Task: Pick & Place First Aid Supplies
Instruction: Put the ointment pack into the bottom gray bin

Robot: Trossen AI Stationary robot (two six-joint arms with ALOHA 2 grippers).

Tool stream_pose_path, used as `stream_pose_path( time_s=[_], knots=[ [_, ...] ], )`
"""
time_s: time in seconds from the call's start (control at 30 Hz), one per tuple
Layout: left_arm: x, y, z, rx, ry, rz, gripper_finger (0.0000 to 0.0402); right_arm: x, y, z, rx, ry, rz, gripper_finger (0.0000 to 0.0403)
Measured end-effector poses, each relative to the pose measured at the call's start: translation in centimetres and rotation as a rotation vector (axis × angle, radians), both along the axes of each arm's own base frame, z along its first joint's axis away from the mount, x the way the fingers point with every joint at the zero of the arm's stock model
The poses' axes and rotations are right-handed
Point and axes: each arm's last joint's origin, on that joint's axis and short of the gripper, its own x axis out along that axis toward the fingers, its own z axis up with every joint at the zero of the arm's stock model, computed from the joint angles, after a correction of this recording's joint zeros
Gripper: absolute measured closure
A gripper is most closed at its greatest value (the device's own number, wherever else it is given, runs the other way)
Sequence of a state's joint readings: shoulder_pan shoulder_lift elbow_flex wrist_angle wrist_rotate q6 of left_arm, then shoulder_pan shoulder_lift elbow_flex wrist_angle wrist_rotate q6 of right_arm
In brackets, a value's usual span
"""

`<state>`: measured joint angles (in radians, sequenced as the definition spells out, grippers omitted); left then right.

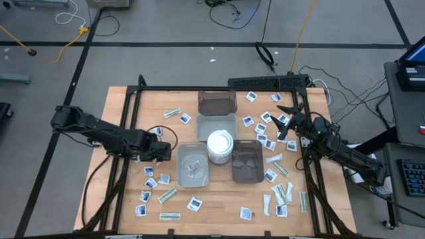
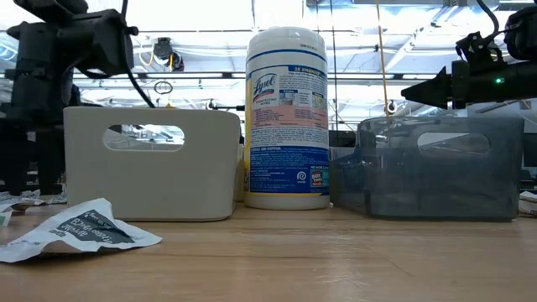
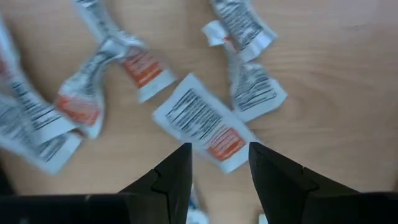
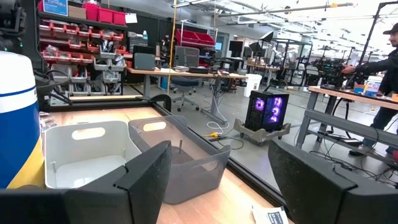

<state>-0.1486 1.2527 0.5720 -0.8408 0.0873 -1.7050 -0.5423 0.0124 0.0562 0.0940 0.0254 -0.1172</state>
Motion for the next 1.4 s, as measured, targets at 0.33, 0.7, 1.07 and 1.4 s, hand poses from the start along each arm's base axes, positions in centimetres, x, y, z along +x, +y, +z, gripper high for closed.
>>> stream_pose_path(
  time_s=[0.33,0.7,1.07,1.4],
  knots=[
    [0.9,-0.2,-1.5,0.002,0.054,-0.017,0.0241,0.0,0.0,0.0,0.001,0.0,0.0,0.014],
    [1.3,-0.2,-2.0,-0.002,0.053,-0.025,0.0308,0.0,0.0,0.0,0.0,0.0,0.0,0.014],
    [0.6,-0.3,-1.0,-0.004,0.057,-0.02,0.0396,0.0,0.0,0.0,0.0,0.0,0.0,0.014],
    [-0.6,-0.2,2.7,-0.018,0.018,-0.004,0.0385,0.0,0.0,0.0,0.0,0.0,0.0,0.014]
  ],
)
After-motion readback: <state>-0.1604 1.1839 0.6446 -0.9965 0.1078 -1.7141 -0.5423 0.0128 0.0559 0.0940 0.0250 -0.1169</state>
